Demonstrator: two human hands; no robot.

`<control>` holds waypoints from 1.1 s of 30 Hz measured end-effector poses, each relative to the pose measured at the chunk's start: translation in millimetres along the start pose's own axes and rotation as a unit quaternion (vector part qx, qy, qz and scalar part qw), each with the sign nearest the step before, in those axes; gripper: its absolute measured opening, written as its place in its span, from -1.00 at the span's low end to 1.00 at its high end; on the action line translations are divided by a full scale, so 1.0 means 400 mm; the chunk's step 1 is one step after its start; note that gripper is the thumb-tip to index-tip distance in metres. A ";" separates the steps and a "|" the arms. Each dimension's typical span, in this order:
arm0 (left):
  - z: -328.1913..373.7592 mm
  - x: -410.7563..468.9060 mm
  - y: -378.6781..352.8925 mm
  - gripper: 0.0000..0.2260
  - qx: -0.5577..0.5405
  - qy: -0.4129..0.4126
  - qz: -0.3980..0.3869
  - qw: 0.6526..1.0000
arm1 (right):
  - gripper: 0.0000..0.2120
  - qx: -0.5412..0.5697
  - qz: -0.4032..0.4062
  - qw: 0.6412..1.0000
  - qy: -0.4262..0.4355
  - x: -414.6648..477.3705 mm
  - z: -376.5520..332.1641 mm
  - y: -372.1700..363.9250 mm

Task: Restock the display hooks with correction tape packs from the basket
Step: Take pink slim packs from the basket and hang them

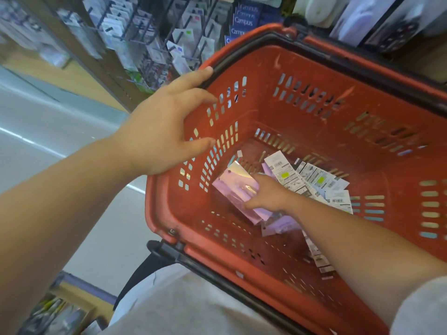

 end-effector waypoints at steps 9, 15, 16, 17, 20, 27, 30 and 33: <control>0.083 -0.008 0.052 -0.41 0.080 -0.087 0.122 0.986 | -0.34 0.323 0.157 0.922 0.146 -0.214 -0.222 0.278; 0.170 0.045 -0.039 -0.44 -0.384 0.087 0.051 0.918 | -0.43 0.447 0.119 0.840 0.285 -0.395 -0.395 0.327; 0.186 0.054 -0.071 -0.53 -0.497 0.128 0.008 0.858 | -0.45 0.450 0.126 0.837 0.286 -0.410 -0.400 0.325; 0.211 0.062 -0.092 -0.62 -0.570 0.149 -0.025 0.808 | -0.51 0.450 0.139 0.836 0.281 -0.424 -0.400 0.323; 0.262 0.077 -0.117 -0.66 -0.597 0.154 -0.055 0.785 | -0.76 0.446 0.179 0.842 0.244 -0.450 -0.372 0.310; 0.299 0.078 -0.179 -0.78 -0.614 0.192 -0.044 0.764 | -0.72 0.546 0.193 0.804 0.131 -0.468 -0.270 0.283; 0.314 0.077 -0.196 -0.80 -0.635 0.200 -0.039 0.745 | -0.82 0.535 0.198 0.806 0.158 -0.487 -0.254 0.290; 0.327 0.077 -0.197 -0.72 -0.652 0.202 -0.039 0.730 | -0.82 0.485 0.217 0.833 0.155 -0.490 -0.240 0.302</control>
Point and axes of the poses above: each hand's wrist, its own x-axis towards the middle knuckle, its own y-axis out of the back of the hand, z = x × y, the point moved 8 cm from there along x, towards the middle knuckle, and after that the axes turned 3 degrees about -z, right-handed, at the moved point
